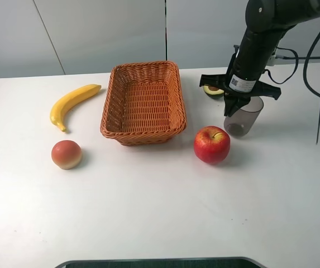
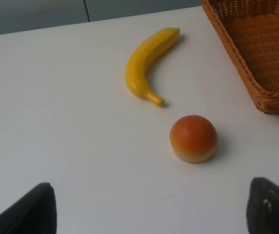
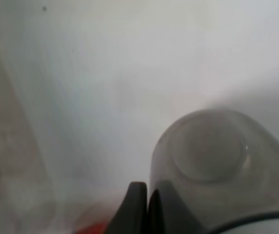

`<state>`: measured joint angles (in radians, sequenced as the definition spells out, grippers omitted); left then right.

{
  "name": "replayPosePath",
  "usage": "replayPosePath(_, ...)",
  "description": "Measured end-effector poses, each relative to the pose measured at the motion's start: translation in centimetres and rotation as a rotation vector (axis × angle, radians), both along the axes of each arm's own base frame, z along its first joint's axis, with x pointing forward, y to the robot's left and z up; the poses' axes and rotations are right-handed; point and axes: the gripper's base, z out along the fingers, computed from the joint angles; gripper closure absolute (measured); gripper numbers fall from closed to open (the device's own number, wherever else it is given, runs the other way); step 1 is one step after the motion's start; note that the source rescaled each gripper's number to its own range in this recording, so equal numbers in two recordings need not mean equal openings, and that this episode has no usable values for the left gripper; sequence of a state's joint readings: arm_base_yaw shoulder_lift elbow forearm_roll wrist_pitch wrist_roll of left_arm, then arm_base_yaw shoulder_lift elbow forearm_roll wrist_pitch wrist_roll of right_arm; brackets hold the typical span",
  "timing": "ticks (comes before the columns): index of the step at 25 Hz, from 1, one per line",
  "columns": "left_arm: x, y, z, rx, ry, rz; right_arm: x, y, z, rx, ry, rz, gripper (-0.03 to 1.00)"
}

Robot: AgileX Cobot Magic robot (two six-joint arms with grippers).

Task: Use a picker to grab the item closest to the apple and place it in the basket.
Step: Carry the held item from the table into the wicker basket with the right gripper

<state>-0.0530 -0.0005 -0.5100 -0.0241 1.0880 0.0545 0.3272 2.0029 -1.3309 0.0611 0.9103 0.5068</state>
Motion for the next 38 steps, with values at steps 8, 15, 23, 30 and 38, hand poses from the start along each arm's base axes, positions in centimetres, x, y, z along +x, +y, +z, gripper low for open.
replayPosePath(8, 0.0, 0.0, 0.0, 0.0, 0.0, 0.0, -1.4, -0.3, 5.6, -0.024, -0.107, 0.163, 0.97)
replayPosePath(15, 0.0, 0.0, 0.0, 0.0, 0.0, 0.0, -3.3, 1.4, 8.7, -0.04, -0.134, 0.364, 0.97)
replayPosePath(23, 0.0, 0.0, 0.0, 0.0, 0.0, 0.0, -4.0, 7.2, 11.9, 0.004, -0.311, 0.544, 0.97)
replayPosePath(30, 0.0, 0.0, 0.0, 0.0, 0.0, 0.0, -3.0, 12.4, 11.1, 0.044, -0.389, 0.634, 0.97)
replayPosePath(38, 0.0, 0.0, 0.0, 0.0, 0.0, 0.0, -3.7, 17.1, 8.5, 0.094, -0.466, 0.724, 0.97)
